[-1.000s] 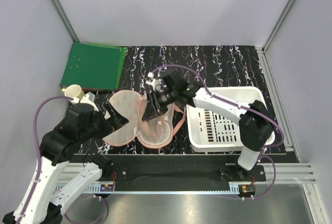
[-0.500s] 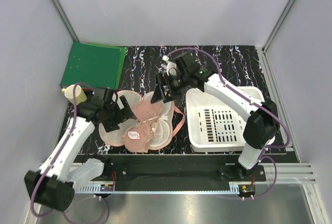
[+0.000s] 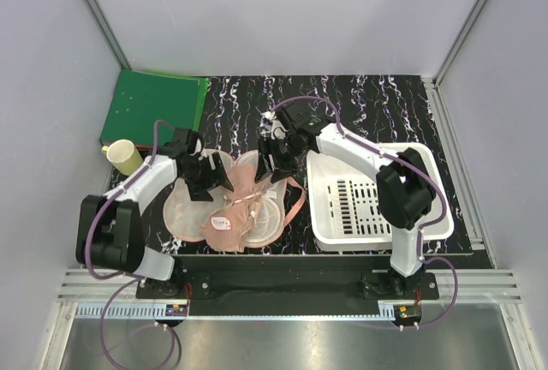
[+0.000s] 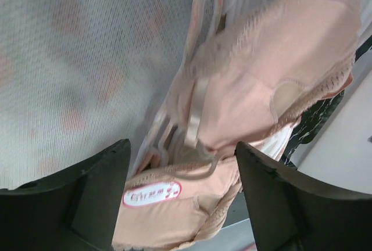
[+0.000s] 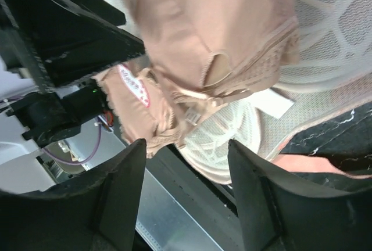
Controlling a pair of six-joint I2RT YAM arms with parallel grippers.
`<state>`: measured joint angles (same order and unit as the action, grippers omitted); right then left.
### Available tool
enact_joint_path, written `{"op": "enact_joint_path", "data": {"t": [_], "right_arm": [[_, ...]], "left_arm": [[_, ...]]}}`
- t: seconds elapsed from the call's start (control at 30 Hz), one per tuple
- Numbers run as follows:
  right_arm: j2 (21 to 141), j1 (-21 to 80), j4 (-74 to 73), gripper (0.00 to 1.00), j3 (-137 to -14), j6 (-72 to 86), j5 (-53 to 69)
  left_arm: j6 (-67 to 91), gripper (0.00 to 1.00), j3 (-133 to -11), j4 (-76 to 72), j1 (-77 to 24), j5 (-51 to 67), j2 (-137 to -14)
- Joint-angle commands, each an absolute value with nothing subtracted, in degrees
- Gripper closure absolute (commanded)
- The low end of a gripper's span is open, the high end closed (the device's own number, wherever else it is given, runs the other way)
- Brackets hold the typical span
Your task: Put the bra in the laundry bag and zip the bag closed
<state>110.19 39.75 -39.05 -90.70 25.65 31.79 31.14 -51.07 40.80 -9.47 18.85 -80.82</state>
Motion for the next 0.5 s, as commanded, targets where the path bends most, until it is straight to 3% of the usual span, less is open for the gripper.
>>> {"op": "enact_joint_path", "data": {"t": [0.0,0.03,0.07,0.13,0.23,0.27,0.3,0.37,0.47], "right_arm": [[113.11,39.9,-38.76,0.39,-93.07,26.19,31.29],[114.07,39.9,-38.85,0.44,-93.34,26.37,31.29],[114.52,39.82,-38.76,0.45,-93.34,26.72,31.29],[115.13,39.99,-38.76,0.45,-92.99,26.89,30.15],[115.57,39.9,-38.85,0.45,-92.2,26.89,29.01],[115.66,39.73,-38.67,0.45,-91.94,27.07,28.74],[115.75,39.81,-38.58,0.45,-91.76,27.07,28.74],[115.84,39.81,-38.23,0.44,-91.76,27.24,28.74],[115.93,39.81,-38.06,0.42,-92.28,27.42,28.3]], "left_arm": [[28.74,0.26,-55.89,34.89,-8.18,24.08,-84.98],[28.74,0.29,-56.42,34.98,-7.65,24.95,-86.9],[28.74,0.38,-56.95,34.72,-7.47,25.83,-87.79],[29.09,0.48,-57.83,33.93,-7.21,26.98,-89.11],[29.53,0.71,-58.27,33.14,-6.42,27.85,-89.38],[29.62,0.85,-58.27,32.96,-6.16,28.38,-89.38],[29.79,0.91,-58.18,32.78,-5.72,29.26,-89.21],[29.79,1.0,-57.66,32.7,-4.31,30.4,-88.86],[31.02,1.0,-56.52,31.99,-1.94,33.21,-86.93]]}}
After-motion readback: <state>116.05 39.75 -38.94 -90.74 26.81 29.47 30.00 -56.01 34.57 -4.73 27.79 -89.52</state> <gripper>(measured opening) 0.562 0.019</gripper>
